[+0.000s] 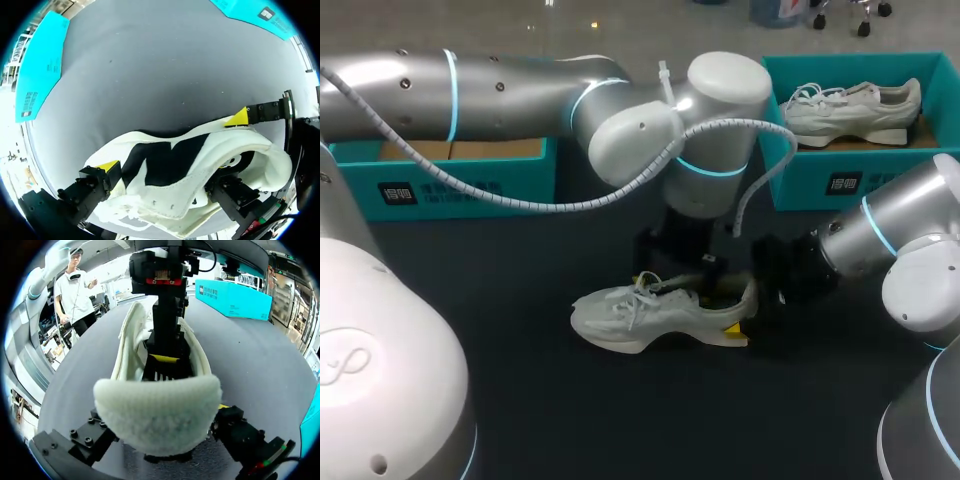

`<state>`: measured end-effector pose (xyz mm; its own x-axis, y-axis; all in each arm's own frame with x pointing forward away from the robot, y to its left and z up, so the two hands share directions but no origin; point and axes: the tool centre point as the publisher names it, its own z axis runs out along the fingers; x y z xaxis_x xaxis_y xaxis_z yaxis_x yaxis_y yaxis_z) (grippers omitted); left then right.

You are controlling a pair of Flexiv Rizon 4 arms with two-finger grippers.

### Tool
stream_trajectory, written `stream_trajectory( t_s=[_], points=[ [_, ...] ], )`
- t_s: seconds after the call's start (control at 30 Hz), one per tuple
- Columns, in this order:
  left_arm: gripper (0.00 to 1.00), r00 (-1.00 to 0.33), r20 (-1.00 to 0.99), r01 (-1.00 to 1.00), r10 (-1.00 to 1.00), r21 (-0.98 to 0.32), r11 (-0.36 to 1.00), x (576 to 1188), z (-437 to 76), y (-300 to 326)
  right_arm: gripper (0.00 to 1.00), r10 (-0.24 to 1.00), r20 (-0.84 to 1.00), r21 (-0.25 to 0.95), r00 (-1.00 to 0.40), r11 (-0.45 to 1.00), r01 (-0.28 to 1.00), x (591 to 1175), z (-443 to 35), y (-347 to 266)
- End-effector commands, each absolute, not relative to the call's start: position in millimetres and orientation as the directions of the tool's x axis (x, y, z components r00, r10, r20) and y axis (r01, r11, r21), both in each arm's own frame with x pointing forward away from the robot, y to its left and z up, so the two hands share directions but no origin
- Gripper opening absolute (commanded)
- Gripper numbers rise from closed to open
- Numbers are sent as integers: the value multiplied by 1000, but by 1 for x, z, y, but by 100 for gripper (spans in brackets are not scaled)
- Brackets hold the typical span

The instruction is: Take the shoe out of the shoebox, open the shoe tongue, remove and reinsert the insole, then place the shoe into the shoebox

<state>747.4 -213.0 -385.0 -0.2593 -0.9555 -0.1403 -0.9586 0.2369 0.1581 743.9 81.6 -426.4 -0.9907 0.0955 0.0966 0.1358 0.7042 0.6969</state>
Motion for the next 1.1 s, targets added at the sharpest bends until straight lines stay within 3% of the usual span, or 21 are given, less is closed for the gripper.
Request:
stream_trajectory(
  t_s=[0.03,0.8,0.87,0.9,0.97,1.1],
  points=[
    [100,-224,-166,-968,-960,156,198,741,-372,-208,0,96,96,695,-991,706,136,743,-431,84],
    [100,-35,-249,-991,-968,133,1,736,-329,-201,0,96,96,695,-991,706,136,743,-431,84],
    [38,-24,-237,-990,-971,139,-10,734,-328,-202,0,96,96,695,-991,706,136,743,-431,84],
    [20,-25,-235,-989,-972,146,-10,733,-329,-202,0,96,96,695,-991,706,136,743,-431,84],
    [0,-21,-232,-987,-973,161,-17,731,-331,-202,0,96,96,695,-991,706,136,743,-431,84],
    [0,-7,-217,-983,-976,181,-33,726,-334,-203,0,96,96,695,-991,706,136,743,-431,84]
  ],
)
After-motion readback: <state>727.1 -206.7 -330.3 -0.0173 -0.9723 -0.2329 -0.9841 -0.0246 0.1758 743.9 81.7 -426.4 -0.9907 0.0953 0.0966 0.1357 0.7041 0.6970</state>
